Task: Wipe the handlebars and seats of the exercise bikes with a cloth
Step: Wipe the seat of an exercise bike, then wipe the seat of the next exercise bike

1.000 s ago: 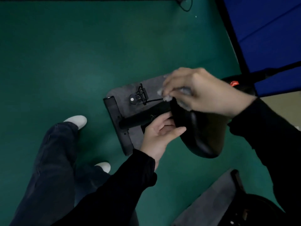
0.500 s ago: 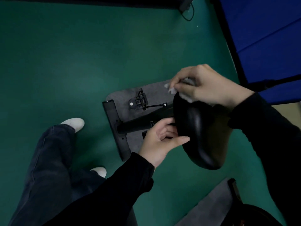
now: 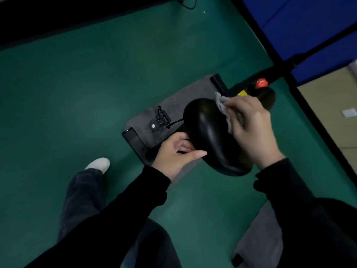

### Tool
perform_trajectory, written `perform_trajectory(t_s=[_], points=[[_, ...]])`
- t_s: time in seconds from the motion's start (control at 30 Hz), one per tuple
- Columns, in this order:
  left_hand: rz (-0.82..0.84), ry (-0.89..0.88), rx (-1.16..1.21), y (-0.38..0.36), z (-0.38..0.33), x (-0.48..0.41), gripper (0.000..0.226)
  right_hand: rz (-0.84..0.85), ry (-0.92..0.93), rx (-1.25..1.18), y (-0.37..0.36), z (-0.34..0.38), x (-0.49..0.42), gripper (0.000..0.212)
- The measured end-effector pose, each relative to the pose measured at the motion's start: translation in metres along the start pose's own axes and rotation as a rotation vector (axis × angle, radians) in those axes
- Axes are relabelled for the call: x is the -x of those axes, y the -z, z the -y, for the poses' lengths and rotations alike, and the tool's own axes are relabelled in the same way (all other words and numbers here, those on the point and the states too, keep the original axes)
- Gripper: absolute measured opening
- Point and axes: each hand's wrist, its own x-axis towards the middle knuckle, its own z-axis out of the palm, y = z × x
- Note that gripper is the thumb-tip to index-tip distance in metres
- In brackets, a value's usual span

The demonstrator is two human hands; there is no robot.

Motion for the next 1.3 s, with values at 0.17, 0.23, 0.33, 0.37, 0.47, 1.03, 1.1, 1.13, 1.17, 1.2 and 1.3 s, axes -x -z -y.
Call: perform_trajectory(t_s=[0.17,0.23,0.33,0.37,0.47,1.03,1.1,1.13,1.17,1.2,1.3], points=[[0.075,0.060,-0.184,0.015,-0.015,-0.002,0.029,-0.293,-0.238,-0.072,-0.005,0.026,0.049,0.015],[0.090,0.107,-0.245,0.024,-0.023,-0.001,0.033,-0.379,-0.415,-0.182,0.000,0.038,0.061,0.016],[0.130,0.143,-0.395,0.038,-0.035,0.003,0.031,-0.481,-0.636,-0.281,0.010,0.060,0.075,0.016],[0.153,0.149,-0.461,0.042,-0.039,0.004,0.030,-0.508,-0.701,-0.309,0.012,0.069,0.078,0.017],[0.260,0.108,-0.717,0.050,-0.054,0.006,0.026,-0.591,-0.909,-0.433,0.019,0.096,0.085,0.017],[1.154,-0.750,-1.755,-0.006,-0.105,0.052,0.064,-1.162,-1.416,-0.483,0.043,0.219,0.202,0.024],[1.208,-0.791,-1.798,-0.020,-0.096,0.071,0.067,-1.191,-1.423,-0.464,0.047,0.225,0.226,0.025],[1.231,-0.803,-1.815,-0.028,-0.091,0.080,0.067,-1.204,-1.423,-0.444,0.049,0.228,0.240,0.026],[1.253,-0.810,-1.826,-0.037,-0.083,0.094,0.067,-1.220,-1.425,-0.415,0.052,0.232,0.259,0.026],[1.260,-0.798,-1.833,-0.042,-0.080,0.101,0.067,-1.219,-1.422,-0.394,0.054,0.233,0.268,0.027],[1.322,-0.818,-1.844,-0.065,-0.057,0.139,0.066,-1.260,-1.450,-0.327,0.062,0.242,0.323,0.026]])
